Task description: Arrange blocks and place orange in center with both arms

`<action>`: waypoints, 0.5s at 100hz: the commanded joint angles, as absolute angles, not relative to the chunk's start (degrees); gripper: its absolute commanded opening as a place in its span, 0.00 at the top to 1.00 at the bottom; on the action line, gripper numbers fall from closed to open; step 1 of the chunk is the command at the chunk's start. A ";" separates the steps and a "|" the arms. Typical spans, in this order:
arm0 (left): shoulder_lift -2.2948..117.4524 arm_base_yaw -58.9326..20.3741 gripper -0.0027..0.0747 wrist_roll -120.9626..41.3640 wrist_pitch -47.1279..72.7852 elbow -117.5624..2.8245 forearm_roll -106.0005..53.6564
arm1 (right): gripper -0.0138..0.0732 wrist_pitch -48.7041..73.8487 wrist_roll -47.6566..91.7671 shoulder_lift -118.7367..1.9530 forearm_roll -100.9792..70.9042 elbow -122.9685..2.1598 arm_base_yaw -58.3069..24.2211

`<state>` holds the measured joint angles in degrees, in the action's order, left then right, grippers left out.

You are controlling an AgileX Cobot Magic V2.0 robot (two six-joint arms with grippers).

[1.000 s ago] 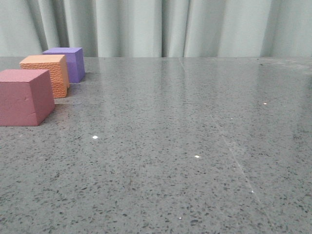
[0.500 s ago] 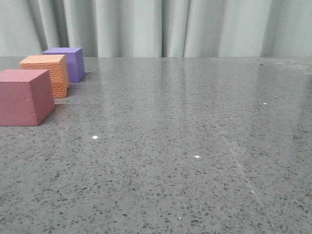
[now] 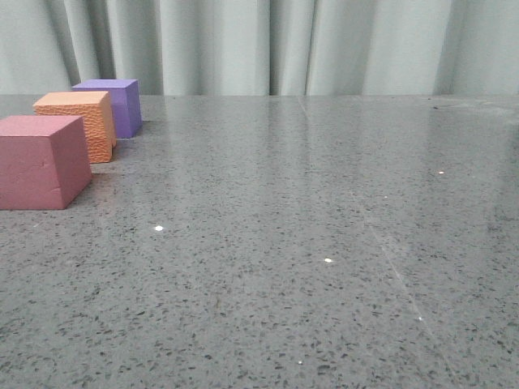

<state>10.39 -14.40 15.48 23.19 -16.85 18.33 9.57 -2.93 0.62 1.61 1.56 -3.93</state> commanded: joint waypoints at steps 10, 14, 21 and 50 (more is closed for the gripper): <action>7.62 -7.54 0.99 5.75 9.74 -11.18 8.18 | 0.98 4.74 -2.70 1.98 1.69 0.79 -3.56; 6.80 -6.89 0.99 5.75 8.88 -9.51 8.18 | 0.98 4.74 -2.70 1.98 1.69 0.79 -3.56; 4.90 -6.58 0.99 5.75 8.02 -6.98 8.31 | 0.98 4.74 -2.70 1.98 1.69 0.79 -3.56; -2.04 -6.58 0.99 5.98 7.30 0.64 8.72 | 0.98 4.74 -2.70 1.98 1.69 0.79 -3.56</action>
